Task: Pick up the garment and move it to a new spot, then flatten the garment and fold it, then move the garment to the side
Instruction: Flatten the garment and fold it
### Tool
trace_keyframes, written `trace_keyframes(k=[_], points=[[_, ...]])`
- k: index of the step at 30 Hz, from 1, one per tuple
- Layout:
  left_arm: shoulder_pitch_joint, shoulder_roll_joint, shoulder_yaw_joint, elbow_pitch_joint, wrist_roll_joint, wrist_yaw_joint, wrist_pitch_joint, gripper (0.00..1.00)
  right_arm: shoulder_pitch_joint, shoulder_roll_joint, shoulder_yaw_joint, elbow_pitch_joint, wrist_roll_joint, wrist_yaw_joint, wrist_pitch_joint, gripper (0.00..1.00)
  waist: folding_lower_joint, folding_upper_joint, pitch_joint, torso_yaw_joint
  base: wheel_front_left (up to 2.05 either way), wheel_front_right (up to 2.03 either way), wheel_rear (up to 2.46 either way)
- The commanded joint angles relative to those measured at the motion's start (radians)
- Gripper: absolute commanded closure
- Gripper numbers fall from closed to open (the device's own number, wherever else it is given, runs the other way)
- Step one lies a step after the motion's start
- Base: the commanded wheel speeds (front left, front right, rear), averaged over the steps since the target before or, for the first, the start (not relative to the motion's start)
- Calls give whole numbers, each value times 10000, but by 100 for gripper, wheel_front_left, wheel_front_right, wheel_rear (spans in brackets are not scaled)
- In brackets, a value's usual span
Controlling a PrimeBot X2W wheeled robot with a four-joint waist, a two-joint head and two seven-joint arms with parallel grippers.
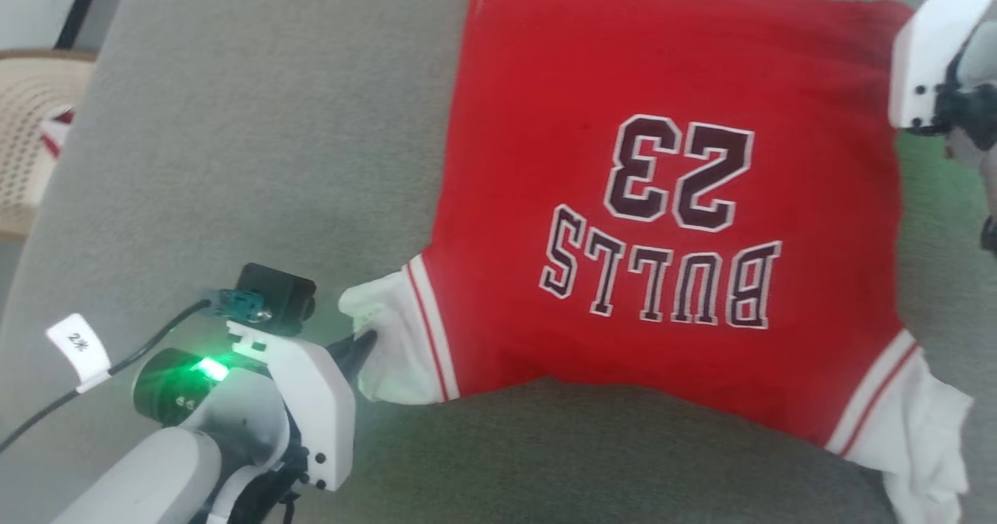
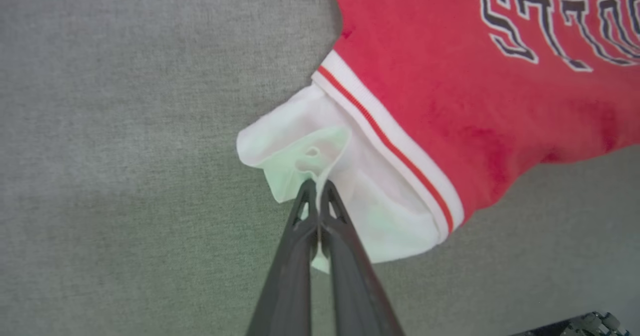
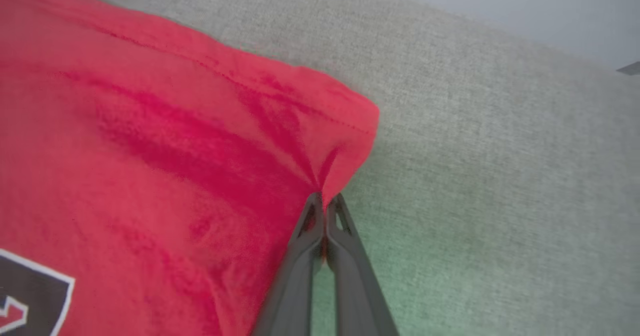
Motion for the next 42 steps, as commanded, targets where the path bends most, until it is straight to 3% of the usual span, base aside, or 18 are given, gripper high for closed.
trace_keyframes(k=[1,4,9,12,17,26,31,37,39,40,42], points=[[109,37,48,-59,-61,62,16,100,250,2,244,-236,261,-14,70,100,0,0,-191,-297,0,0,0],[177,208,127,-147,-81,114,98,100,959,-132,1182,-1468,1552,-14,438,100,0,0,-289,-631,0,0,0],[177,401,241,-279,-90,219,171,100,2812,-1263,2395,-4823,3756,-14,1467,100,0,0,-310,-1149,0,0,0],[101,476,279,-338,-83,243,216,100,4187,-2107,2365,-7065,4684,-14,2073,100,0,0,-253,-1388,0,0,0],[-60,520,279,-334,-37,203,262,100,6599,-2743,1335,-10163,5398,-14,2989,100,0,0,-167,-1656,0,0,0],[-387,457,144,-222,90,56,326,100,10378,-1631,-445,-13470,5245,-13,4191,100,0,0,-62,-1743,0,0,0],[-485,374,65,-116,130,-48,234,100,11447,-873,-779,-13661,5003,-16,4193,100,0,0,-1,-1716,0,0,0],[-558,268,23,74,169,-125,78,100,11569,-201,-701,-12763,4510,-11,3374,100,0,0,-4,-1703,0,0,0],[-539,219,-6,143,154,-172,27,100,11565,15,-623,-12335,4318,-18,2995,48,0,0,-45,-1683,0,0,0],[-531,204,-21,183,143,-191,18,100,11598,37,-531,-12156,4224,-16,2886,0,0,0,-72,-1667,0,0,0],[-455,231,-22,238,94,-207,-33,100,11606,72,-499,-12001,4051,-25,2679,0,0,0,-165,-1651,0,0,0]])
